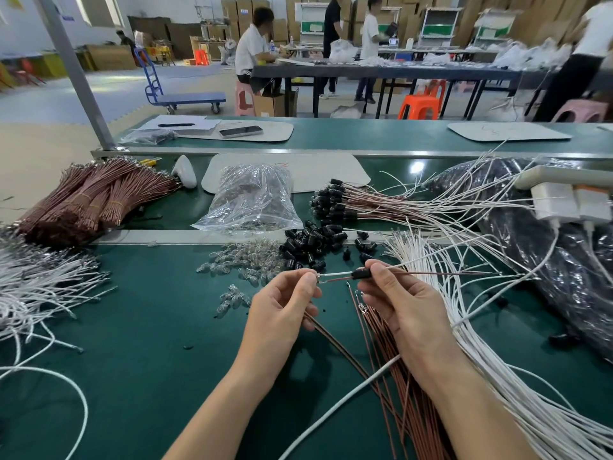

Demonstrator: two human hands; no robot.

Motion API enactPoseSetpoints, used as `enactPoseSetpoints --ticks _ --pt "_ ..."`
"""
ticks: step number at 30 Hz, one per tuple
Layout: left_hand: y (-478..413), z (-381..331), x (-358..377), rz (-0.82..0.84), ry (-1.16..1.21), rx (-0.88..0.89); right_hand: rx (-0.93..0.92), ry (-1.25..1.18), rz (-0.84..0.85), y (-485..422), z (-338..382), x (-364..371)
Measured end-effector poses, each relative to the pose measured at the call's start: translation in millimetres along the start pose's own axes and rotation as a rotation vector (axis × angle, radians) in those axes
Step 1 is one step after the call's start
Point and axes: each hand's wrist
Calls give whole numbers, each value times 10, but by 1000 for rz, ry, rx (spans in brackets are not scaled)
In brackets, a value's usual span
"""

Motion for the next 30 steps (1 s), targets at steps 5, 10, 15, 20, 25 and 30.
enactPoseSetpoints --ticks 5,10,15,20,25,30 --pt "1 13 -6 0 8 4 4 11 3 2 -3 -3" --pt "7 6 -2 8 -10 3 4 6 8 4 -1 2" --pt "10 1 -4 25 -27 -11 -4 -23 13 10 8 -1" --pt "-8 10 -9 37 -53 -23 -18 -45 40 11 13 4" --pt "-4 18 -14 56 -75 -34 -19 -64 74 13 14 2" --pt "10 22 2 61 -104 -10 34 -60 117 30 4 42"
Point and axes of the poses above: each hand's wrist, its own y-axis away from the middle knuckle, its own x-axis out of the palm, z = x × y, and after that the axes turned 4 degrees about -x, right-handed
